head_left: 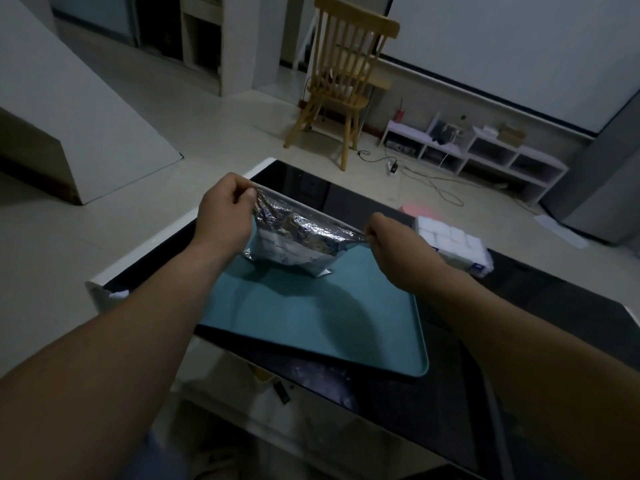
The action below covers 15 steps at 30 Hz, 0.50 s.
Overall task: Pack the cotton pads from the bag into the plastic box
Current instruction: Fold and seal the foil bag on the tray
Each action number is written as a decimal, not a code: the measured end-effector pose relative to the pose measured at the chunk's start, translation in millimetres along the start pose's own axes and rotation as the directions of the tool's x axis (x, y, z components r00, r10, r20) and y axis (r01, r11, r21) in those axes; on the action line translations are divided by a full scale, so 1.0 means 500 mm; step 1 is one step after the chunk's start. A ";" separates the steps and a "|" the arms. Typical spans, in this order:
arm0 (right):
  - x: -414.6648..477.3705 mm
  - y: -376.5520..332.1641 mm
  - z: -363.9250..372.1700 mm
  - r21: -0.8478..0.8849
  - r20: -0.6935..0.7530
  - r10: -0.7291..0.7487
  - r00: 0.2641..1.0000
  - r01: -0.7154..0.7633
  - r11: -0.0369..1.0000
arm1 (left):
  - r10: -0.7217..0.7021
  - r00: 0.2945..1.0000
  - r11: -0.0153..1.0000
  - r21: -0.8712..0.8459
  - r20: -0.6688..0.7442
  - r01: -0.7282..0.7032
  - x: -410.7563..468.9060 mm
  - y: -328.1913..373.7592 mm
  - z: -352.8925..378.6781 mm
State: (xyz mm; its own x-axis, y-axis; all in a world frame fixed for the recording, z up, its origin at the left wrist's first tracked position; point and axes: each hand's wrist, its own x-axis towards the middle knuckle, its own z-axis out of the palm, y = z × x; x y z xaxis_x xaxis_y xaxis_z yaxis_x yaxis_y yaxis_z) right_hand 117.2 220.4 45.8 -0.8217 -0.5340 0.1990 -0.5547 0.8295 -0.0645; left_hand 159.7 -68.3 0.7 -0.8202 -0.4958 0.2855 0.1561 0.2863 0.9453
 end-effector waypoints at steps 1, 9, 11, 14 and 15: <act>0.001 -0.003 -0.001 0.017 -0.060 -0.003 0.998 0.004 1.000 | -0.003 1.000 1.000 -0.025 0.013 0.004 -0.001 0.006 -0.003; -0.080 -0.038 0.078 -0.071 0.010 -0.126 0.992 0.126 0.990 | 0.152 0.979 0.891 0.409 0.137 -0.196 -0.016 0.062 -0.046; -0.103 -0.037 0.102 -0.041 0.082 -0.168 0.982 0.171 0.984 | 0.123 0.874 0.711 0.573 0.469 -0.408 -0.046 0.033 0.003; -0.100 -0.052 0.110 -0.092 0.004 -0.211 0.977 0.211 0.973 | -0.067 0.750 0.541 0.655 0.658 -0.527 -0.088 -0.026 0.062; -0.087 -0.061 0.109 -0.094 -0.065 -0.197 0.978 0.190 0.977 | -0.105 0.747 0.518 0.677 0.656 -0.522 -0.090 -0.043 0.071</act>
State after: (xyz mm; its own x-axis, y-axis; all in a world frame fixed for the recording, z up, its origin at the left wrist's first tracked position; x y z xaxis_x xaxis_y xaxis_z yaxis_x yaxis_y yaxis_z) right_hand 162.6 209.3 -14.3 -0.6864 -0.6749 0.2710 -0.6861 0.7245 0.0665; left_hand 174.0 -23.1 -37.9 -0.9904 0.1380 0.0112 0.1367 0.9625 0.2342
